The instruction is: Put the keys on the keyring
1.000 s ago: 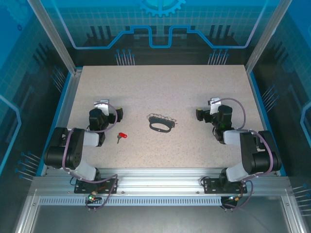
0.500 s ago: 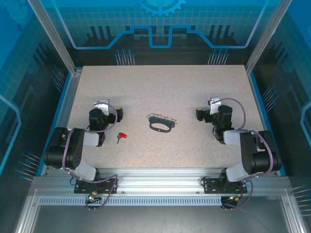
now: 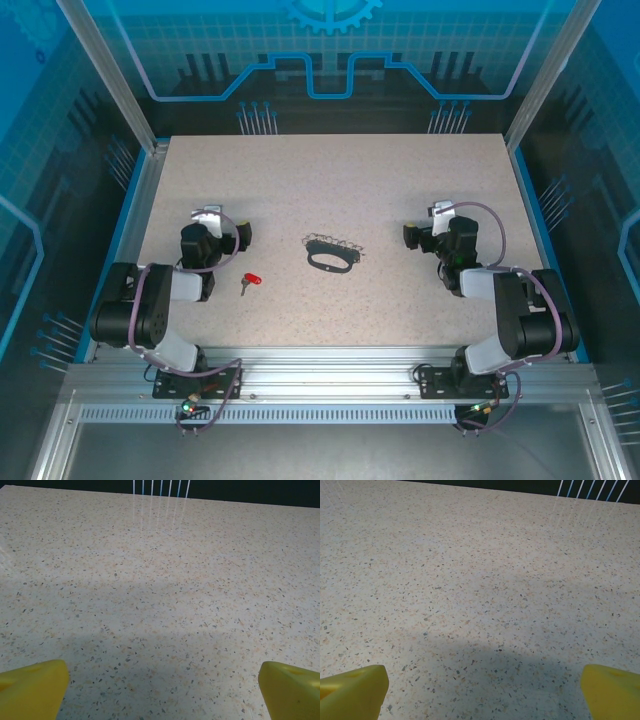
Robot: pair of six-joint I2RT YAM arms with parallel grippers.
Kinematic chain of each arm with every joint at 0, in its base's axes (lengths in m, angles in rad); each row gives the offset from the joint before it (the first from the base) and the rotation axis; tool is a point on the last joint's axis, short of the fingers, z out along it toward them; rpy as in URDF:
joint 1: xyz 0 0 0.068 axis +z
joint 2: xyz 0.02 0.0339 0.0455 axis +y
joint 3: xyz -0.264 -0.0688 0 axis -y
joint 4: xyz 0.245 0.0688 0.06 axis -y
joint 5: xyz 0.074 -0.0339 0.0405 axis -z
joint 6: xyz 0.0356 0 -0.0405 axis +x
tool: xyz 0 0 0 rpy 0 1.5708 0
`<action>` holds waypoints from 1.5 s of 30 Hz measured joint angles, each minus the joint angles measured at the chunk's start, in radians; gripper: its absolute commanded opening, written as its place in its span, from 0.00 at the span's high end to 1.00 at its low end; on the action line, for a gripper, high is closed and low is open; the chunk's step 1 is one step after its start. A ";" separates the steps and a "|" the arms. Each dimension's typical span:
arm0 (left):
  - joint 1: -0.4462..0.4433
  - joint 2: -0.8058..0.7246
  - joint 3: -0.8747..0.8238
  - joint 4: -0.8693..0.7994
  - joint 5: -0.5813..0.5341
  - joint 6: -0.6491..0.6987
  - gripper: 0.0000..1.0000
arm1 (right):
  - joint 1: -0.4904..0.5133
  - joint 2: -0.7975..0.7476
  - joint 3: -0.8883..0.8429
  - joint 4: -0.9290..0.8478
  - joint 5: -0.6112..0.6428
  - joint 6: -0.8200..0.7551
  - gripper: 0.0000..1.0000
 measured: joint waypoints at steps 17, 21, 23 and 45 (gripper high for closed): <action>-0.070 -0.300 0.002 -0.184 -0.089 0.024 0.01 | -0.035 -0.214 0.316 -0.581 0.133 0.331 0.00; -0.072 -0.427 0.105 -0.415 -0.095 -0.041 0.01 | -0.040 -0.232 0.384 -0.738 0.096 0.418 0.03; -0.074 -0.472 0.179 -0.549 -0.098 -0.083 0.01 | -0.018 -0.233 0.410 -0.827 0.069 0.426 0.07; -0.335 -0.543 0.467 -1.387 -0.044 -0.408 0.01 | 0.455 -0.181 0.496 -1.300 -0.053 0.428 0.22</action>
